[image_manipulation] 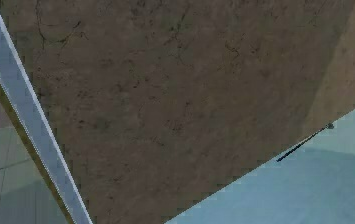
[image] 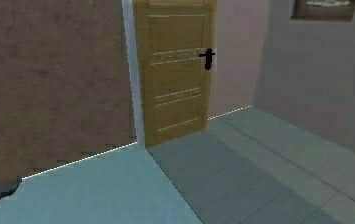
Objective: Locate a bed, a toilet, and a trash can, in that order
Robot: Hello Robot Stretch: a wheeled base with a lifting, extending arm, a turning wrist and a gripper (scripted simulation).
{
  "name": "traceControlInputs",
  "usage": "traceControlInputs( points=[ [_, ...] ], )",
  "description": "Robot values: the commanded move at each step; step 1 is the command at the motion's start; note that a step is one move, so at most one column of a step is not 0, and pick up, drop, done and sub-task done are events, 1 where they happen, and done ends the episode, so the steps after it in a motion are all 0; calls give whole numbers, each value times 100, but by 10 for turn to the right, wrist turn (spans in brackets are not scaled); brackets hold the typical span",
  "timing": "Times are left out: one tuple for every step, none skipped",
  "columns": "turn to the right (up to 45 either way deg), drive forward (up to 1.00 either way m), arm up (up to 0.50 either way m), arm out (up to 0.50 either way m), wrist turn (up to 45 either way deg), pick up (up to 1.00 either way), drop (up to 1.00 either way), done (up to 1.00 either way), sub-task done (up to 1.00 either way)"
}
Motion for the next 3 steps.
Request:
traceControlInputs(
  points=[
    [0,20,0,0,0,0,0,0,0],
    [120,0,0,0,0,0,0,0,0],
    [0,60,0,0,0,0,0,0,0]
  ],
)
